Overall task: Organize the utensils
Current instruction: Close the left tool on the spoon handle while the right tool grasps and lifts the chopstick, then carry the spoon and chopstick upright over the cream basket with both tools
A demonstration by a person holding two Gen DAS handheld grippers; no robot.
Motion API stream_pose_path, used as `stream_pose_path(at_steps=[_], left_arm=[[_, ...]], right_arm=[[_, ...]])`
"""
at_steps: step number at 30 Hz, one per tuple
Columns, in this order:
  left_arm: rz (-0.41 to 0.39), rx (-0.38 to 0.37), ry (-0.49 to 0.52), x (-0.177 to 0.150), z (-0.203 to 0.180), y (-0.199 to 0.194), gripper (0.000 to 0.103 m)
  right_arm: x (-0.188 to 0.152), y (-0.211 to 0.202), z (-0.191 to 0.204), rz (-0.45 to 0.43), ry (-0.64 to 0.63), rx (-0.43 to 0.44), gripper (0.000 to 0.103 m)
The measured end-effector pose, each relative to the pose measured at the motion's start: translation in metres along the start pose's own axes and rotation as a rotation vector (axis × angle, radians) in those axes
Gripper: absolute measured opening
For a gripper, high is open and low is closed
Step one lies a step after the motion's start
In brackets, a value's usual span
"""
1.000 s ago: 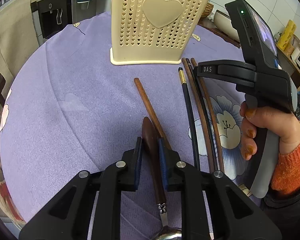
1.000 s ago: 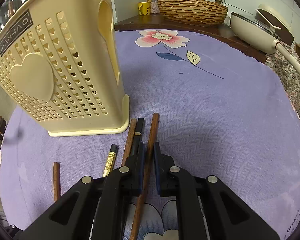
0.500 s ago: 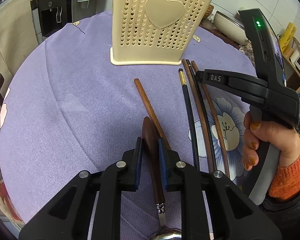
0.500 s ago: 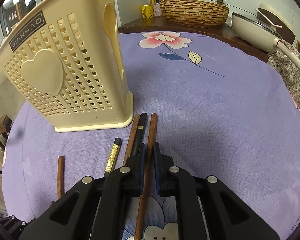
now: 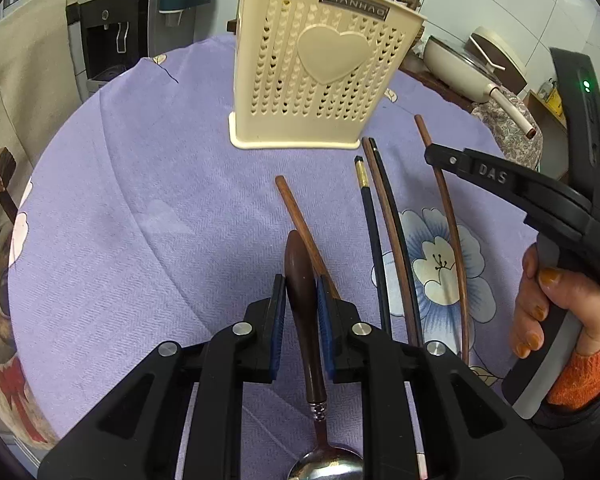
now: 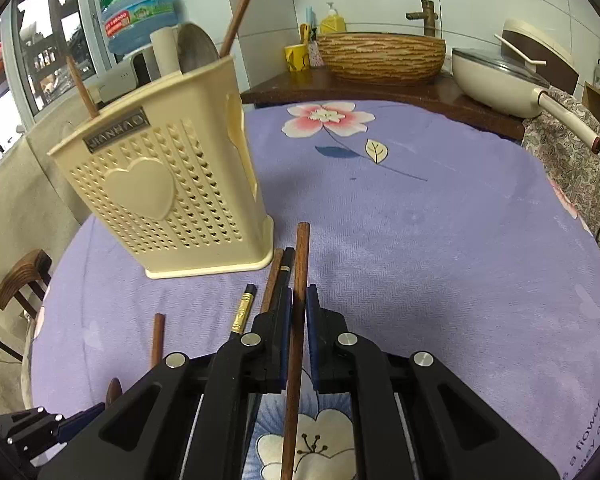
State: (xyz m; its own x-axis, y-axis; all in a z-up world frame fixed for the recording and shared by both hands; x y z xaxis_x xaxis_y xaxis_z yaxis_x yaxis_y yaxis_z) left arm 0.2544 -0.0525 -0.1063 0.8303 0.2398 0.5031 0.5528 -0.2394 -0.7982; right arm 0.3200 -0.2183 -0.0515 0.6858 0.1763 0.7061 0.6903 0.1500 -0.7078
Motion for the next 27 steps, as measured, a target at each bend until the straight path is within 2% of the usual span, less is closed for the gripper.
stream_pose_path(at_steps=[9,15,27], left_arm=[[-0.034,-0.022,-0.001,0.003,0.002,-0.024,0.016],[-0.090,-0.050,0.019,0.009,-0.004,-0.053,0.016],[-0.147,-0.091,0.017,0.012,-0.002,-0.093,0.016]], right_arm=[[0.001,-0.039,-0.004,-0.079,0.016,0.044,0.007],[0.005,-0.077,-0.001,-0.161,-0.020,0.070,0.007],[-0.001,-0.139,-0.001,-0.243,-0.071,0.096,0.007]])
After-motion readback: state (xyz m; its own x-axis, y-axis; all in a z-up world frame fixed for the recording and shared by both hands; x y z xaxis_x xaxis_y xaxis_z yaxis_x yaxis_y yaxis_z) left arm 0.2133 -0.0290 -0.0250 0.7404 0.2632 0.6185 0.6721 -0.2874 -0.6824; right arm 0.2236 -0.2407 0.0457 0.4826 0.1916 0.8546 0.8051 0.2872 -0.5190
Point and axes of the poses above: each gripper's, at about its wrist camera, not at the fingertips, and y roughly the way its jaws point, z to its left, x to its top, the point moved 5 cm from there along y, roughly the way its jaws point, and after that the axes turned 14 degrees about -y, right-handed, at the moved point
